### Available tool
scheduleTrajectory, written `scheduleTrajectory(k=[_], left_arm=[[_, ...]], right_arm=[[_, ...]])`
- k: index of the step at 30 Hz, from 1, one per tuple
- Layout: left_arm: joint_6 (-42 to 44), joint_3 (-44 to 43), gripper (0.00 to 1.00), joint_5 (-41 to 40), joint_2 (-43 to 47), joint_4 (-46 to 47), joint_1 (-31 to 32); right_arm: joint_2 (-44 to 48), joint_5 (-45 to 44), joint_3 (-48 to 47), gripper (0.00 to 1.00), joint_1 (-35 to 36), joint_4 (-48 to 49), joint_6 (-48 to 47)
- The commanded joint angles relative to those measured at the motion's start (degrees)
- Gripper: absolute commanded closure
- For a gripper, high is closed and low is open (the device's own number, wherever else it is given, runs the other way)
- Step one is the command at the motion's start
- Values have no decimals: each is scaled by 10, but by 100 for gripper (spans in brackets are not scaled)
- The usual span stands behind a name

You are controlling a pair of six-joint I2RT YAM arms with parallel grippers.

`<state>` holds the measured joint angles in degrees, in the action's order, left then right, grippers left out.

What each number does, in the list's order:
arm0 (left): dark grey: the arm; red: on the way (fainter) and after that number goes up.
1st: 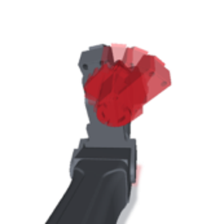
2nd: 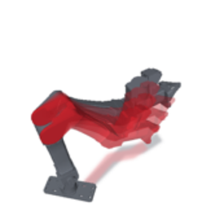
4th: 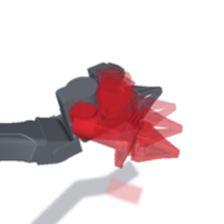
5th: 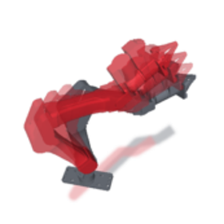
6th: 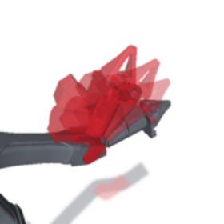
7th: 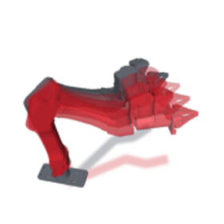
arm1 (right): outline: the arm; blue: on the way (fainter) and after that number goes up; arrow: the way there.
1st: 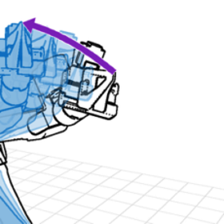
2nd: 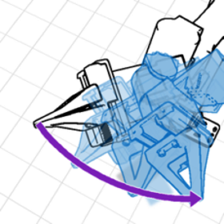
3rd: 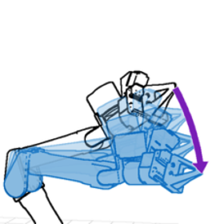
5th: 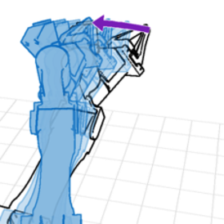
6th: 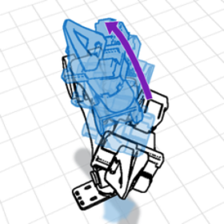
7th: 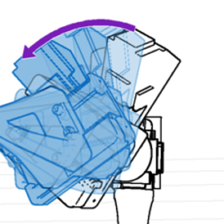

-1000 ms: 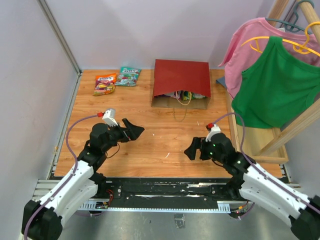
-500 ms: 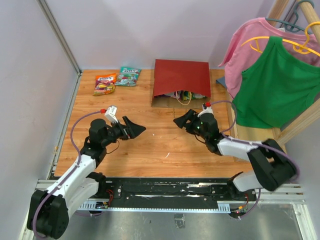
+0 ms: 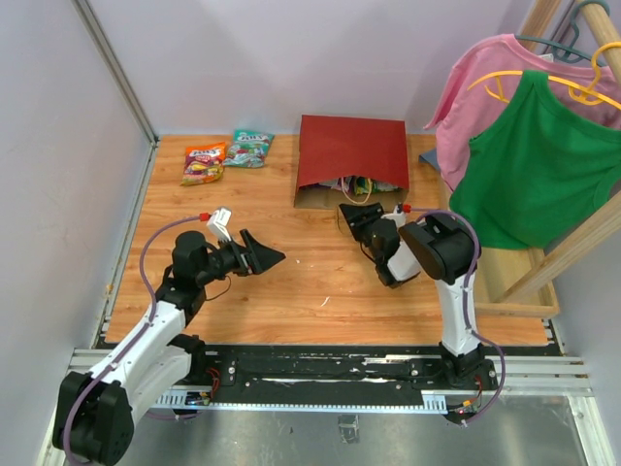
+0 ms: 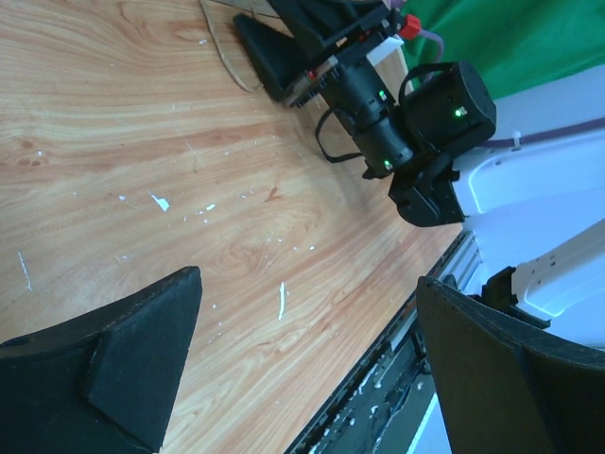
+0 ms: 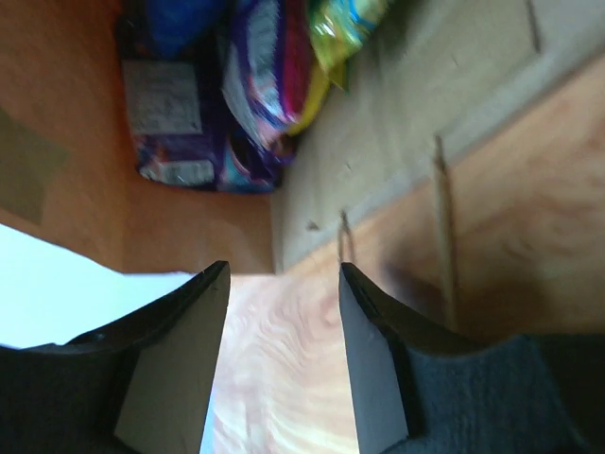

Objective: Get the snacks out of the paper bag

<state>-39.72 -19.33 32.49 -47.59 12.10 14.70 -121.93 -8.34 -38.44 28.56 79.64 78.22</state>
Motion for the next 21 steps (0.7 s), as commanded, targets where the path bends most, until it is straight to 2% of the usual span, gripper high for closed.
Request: scheduleTrajectory(k=[1, 10, 16, 21], left_arm=[[16, -22, 0, 19, 19, -25, -5], [18, -29, 0, 36, -1, -18, -5], [11, -24, 0, 45, -19, -1, -5], [8, -23, 0, 49, -26, 5, -5]], right_arm=[[-31, -84, -41, 48, -6, 91, 42], [-90, -129, -125, 50, -6, 73, 73], [-45, -184, -107, 50, 1, -41, 85], [-37, -201, -122, 50, 3, -96, 99]])
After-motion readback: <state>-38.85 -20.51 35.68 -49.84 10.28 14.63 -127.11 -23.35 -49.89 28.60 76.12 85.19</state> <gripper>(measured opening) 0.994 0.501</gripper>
